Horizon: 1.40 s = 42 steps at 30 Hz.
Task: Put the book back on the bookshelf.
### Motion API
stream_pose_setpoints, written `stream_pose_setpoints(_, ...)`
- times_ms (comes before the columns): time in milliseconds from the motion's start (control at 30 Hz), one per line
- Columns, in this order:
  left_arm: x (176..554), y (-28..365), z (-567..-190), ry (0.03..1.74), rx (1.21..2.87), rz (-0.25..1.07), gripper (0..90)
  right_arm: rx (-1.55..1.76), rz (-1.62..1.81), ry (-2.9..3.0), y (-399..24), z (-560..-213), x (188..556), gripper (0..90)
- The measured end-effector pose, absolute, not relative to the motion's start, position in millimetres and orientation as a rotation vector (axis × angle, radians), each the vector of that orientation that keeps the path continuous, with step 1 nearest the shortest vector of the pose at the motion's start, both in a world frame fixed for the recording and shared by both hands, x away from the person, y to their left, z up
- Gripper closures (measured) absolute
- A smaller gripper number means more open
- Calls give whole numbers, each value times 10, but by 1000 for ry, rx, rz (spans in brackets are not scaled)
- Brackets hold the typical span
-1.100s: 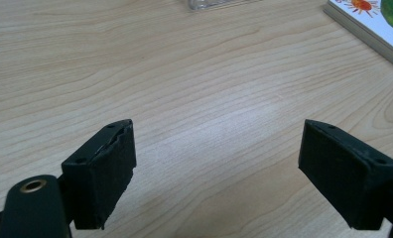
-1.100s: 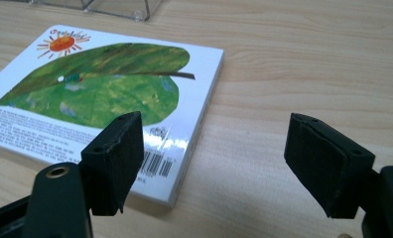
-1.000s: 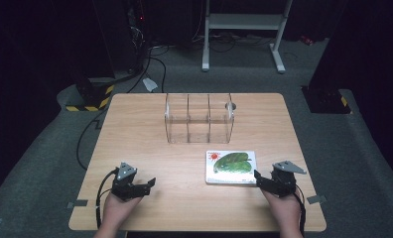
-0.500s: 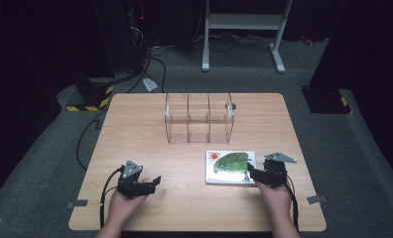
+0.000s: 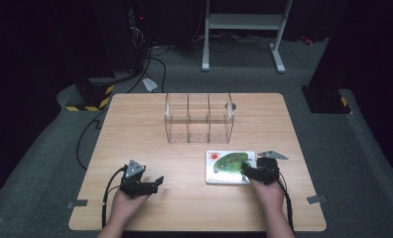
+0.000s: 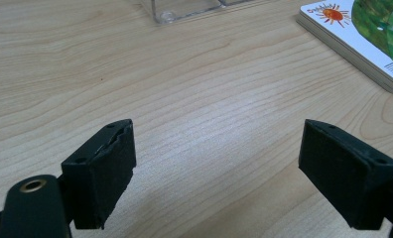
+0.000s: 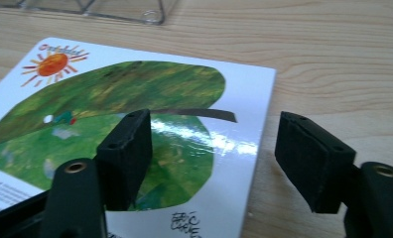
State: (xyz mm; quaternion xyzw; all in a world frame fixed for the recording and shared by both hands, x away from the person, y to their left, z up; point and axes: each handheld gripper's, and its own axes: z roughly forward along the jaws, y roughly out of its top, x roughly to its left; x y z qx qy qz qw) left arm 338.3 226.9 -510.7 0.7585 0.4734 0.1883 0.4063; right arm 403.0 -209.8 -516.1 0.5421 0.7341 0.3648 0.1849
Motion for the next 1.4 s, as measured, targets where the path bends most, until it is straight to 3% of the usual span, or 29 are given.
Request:
stream_pose_setpoints(267, 3370, 2257, -5101, 1180, 1918, 476, 151, 1519, 1044, 2113, -2013, -5160, 3987, 321)
stream_pose_setpoints(633, 3342, 2237, -5103, 1181, 1887, 442, 155, 1410, 1088, 2209, -1565, -5174, 3770, 320)
stream_pose_setpoints(1133, 3282, 1960, -5156, 1106, 1945, 363, 182, 1370, 1118, 2263, -1406, -5183, 3351, 324)
stream_pose_setpoints(1400, 3307, 1867, -5194, 1094, 1976, 334, 209, 1333, 1133, 2316, -1236, -5181, 3327, 324)
